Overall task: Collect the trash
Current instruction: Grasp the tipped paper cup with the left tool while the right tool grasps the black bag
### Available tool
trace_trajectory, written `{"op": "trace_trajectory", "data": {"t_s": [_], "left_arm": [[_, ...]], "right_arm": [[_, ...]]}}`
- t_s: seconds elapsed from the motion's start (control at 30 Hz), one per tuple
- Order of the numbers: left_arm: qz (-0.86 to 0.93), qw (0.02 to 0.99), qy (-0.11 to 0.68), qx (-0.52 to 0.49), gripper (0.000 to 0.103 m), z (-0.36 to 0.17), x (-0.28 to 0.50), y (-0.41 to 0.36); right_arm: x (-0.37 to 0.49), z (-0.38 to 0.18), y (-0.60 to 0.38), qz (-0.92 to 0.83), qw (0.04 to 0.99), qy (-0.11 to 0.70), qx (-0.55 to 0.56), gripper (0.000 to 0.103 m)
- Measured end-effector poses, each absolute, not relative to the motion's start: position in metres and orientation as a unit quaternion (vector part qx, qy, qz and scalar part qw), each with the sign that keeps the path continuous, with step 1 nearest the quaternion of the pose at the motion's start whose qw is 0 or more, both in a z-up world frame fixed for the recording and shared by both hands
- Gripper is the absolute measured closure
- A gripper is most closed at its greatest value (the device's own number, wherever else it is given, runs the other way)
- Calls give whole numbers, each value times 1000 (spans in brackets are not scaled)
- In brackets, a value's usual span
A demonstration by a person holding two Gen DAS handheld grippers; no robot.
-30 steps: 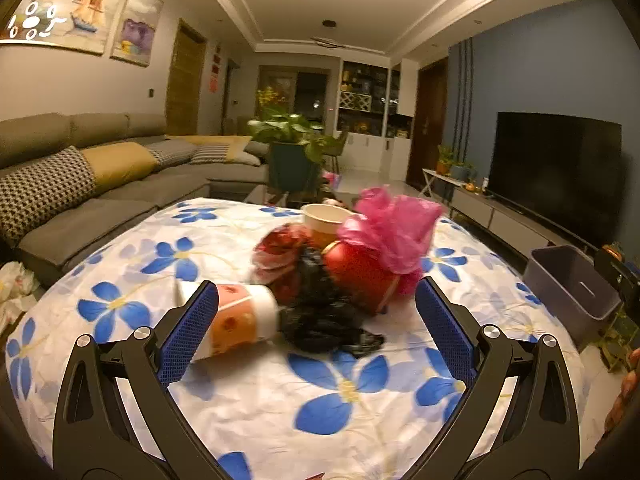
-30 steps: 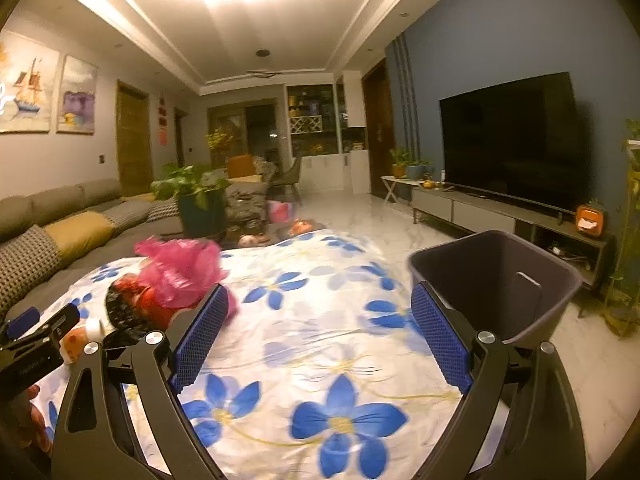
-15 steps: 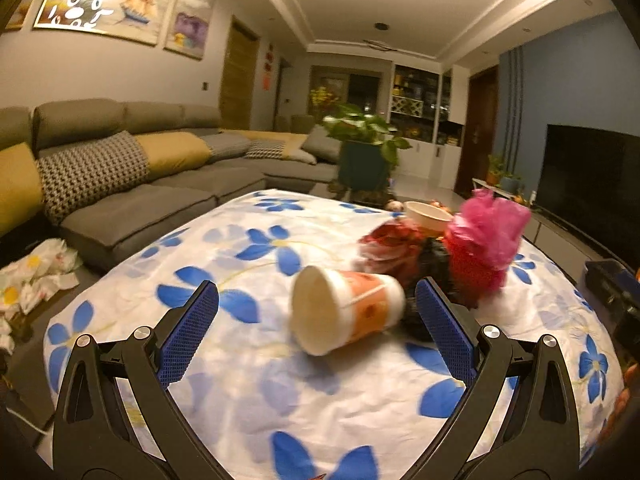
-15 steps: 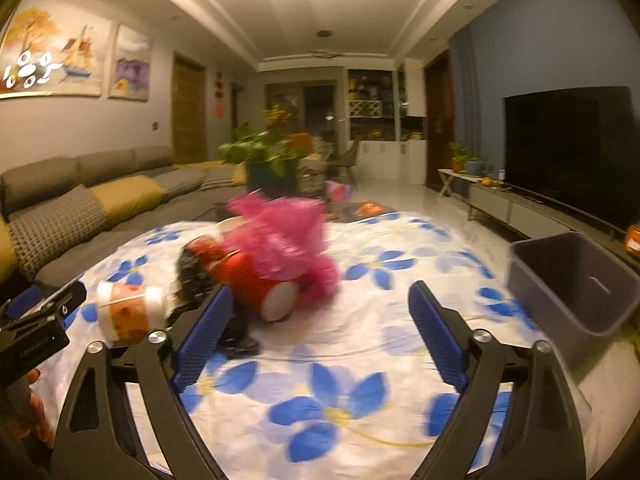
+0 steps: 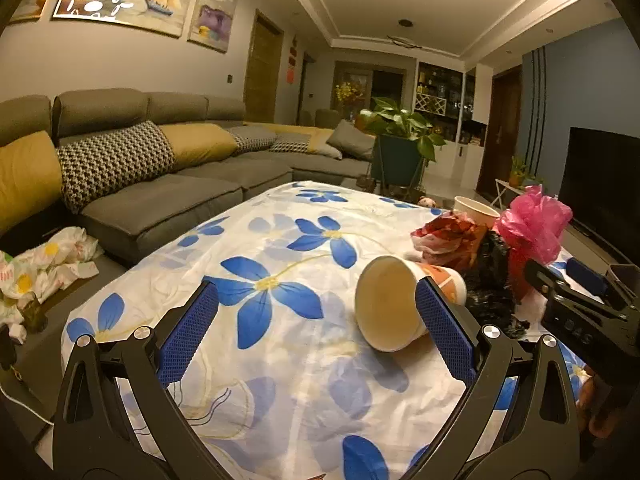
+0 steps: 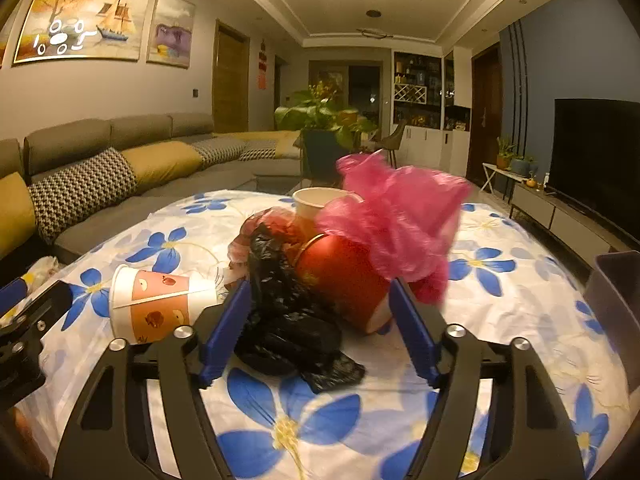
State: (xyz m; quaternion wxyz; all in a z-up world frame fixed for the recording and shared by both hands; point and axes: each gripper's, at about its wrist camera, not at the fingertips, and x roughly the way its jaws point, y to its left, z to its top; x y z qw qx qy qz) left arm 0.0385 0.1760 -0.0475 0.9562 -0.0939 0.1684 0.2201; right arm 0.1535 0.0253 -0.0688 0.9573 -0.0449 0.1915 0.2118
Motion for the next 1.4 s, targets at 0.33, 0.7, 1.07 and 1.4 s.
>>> {"op": "trace_trajectory", "data": {"t_s": [0.33, 0.7, 1.07, 1.4], "left_arm": [[201, 959, 173, -97, 6, -52, 44, 179], [155, 968, 176, -93, 14, -57, 55, 163], [77, 967, 206, -126, 66, -70, 80, 146], [35, 966, 205, -152, 98, -69, 85, 146]], "right_arm": [[174, -79, 48, 239, 942, 228, -56, 67], [158, -72, 26, 249, 944, 211, -48, 99], [138, -63, -21, 229, 952, 202, -29, 99], [142, -73, -14, 235, 945, 224, -41, 99]]}}
